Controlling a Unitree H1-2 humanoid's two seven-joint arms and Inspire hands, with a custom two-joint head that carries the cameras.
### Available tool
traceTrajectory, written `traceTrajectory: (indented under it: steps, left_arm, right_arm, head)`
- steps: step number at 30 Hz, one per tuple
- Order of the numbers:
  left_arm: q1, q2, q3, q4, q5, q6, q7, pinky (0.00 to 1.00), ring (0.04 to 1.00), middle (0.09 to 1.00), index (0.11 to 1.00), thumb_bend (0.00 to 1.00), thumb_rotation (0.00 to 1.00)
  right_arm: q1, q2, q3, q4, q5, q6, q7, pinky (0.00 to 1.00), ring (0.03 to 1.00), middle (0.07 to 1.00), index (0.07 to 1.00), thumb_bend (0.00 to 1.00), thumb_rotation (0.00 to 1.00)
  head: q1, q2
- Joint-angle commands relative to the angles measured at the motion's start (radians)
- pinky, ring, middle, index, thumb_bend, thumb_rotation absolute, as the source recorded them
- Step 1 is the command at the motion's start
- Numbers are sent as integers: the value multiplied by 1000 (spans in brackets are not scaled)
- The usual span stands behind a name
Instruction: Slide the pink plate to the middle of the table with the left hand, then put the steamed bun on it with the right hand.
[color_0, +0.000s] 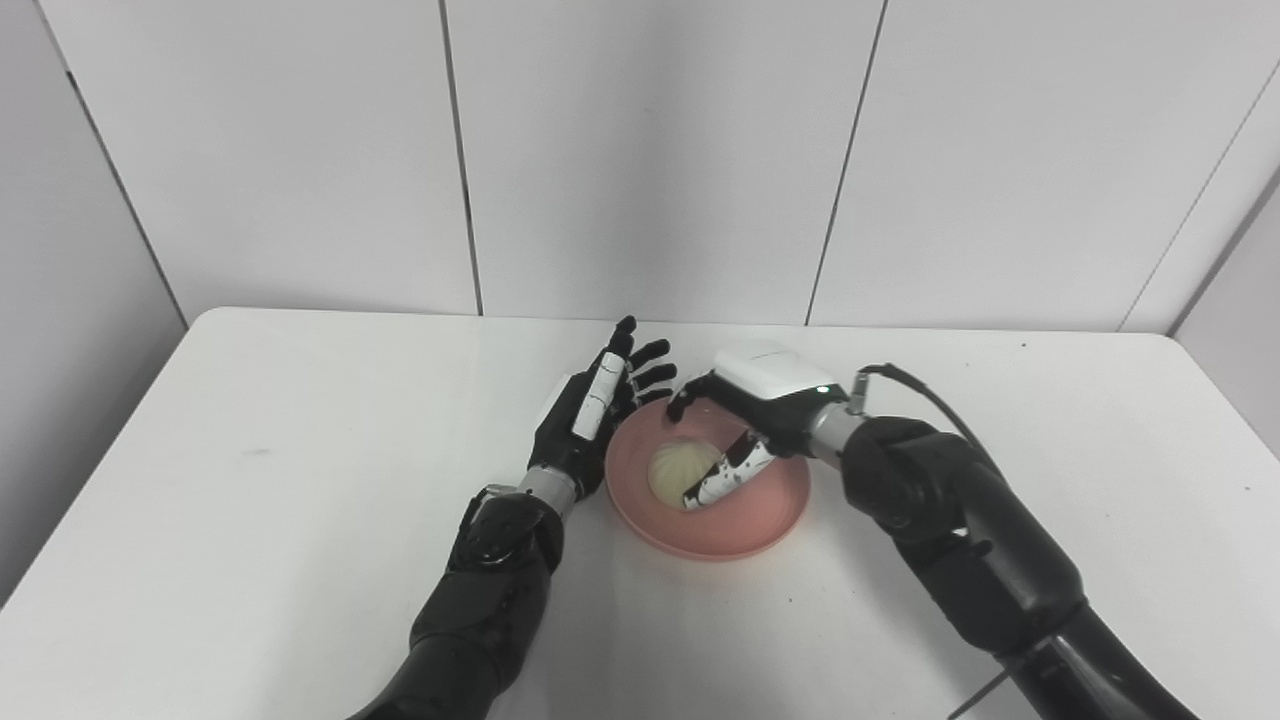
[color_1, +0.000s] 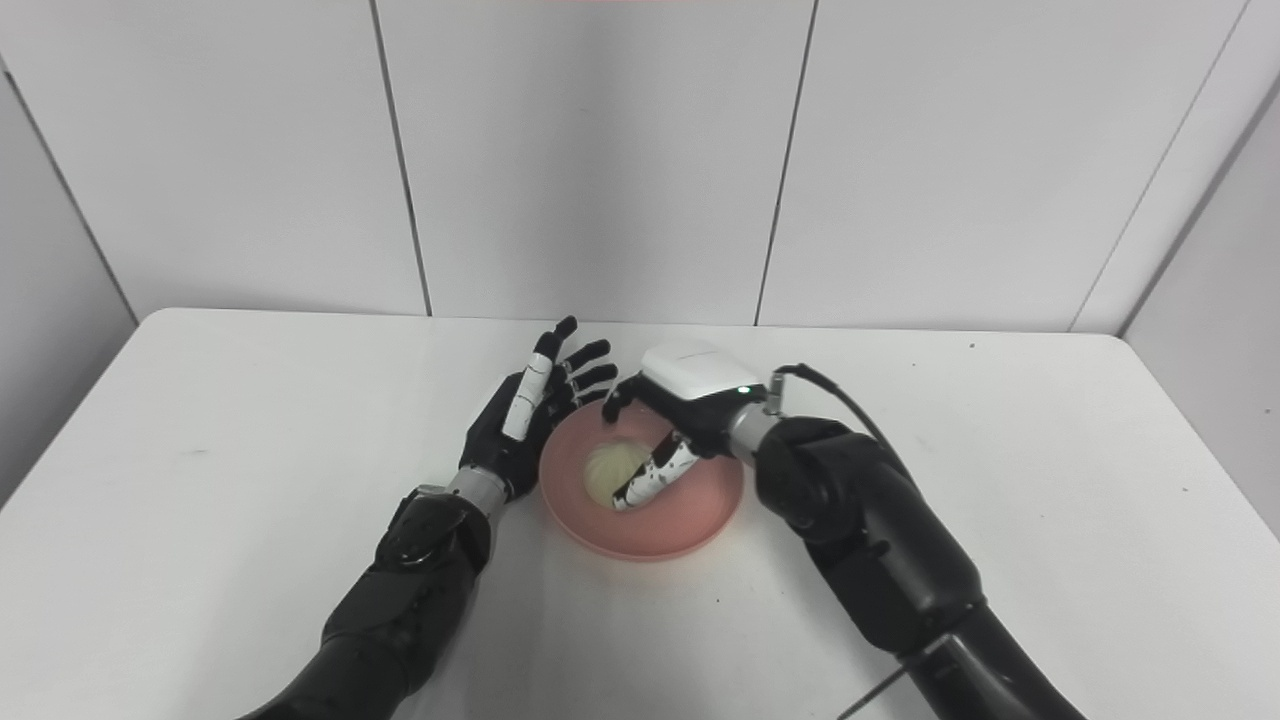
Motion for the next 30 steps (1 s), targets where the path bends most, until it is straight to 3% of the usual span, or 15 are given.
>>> traceTrajectory:
  steps: [1, 4, 9, 14, 19, 22, 23, 25, 30]
  left_arm:
    - [57, 6, -5, 42, 27, 47, 26, 762, 845, 894, 997, 911, 850]
    - [61, 1, 2, 38, 33, 35, 46, 759, 833, 881, 993, 901, 838]
    - [69, -3, -2, 30, 60, -9, 100, 791, 879, 883, 992, 888, 854]
    - [76, -13, 6, 21, 84, -47, 169, 802, 889, 888, 988, 888, 840]
    - [89, -35, 15, 7, 134, -116, 325, 843, 879, 936, 977, 882, 821]
    - [98, -37, -18, -1, 229, -139, 470, 842, 882, 928, 973, 878, 853]
    - [101, -37, -31, -3, 262, -141, 515, 923, 926, 956, 989, 845, 903]
    - [110, -39, -49, -12, 309, -144, 590, 969, 974, 985, 998, 831, 937]
    - [113, -45, -64, -12, 343, -154, 675, 993, 1000, 1000, 1000, 833, 946]
  right_arm:
    - [-4, 17, -64, -3, 54, -81, -137, 632, 740, 741, 659, 990, 466]
    - [25, 67, -157, 91, 159, -216, -316, 570, 675, 707, 655, 957, 558]
    - [44, 151, -287, 218, 324, -381, -498, 558, 657, 717, 710, 923, 727]
    - [47, 202, -369, 295, 478, -442, -535, 585, 687, 742, 754, 902, 806]
    - [51, 248, -456, 369, 648, -433, -534, 702, 779, 814, 838, 832, 976]
    - [42, 255, -484, 440, 683, -454, -550, 749, 814, 843, 857, 842, 997]
    - [39, 255, -491, 467, 693, -469, -554, 756, 813, 848, 858, 837, 999]
    - [30, 251, -498, 536, 708, -508, -558, 765, 816, 851, 862, 830, 1000]
    - [21, 241, -490, 619, 699, -546, -573, 774, 819, 853, 866, 779, 1000]
  head:
    - [0, 1]
    - [1, 1]
    - [3, 0]
    - [2, 0]
    - [2, 1]
    - [1, 2]
    - [1, 2]
    - [2, 2]
    - [2, 1]
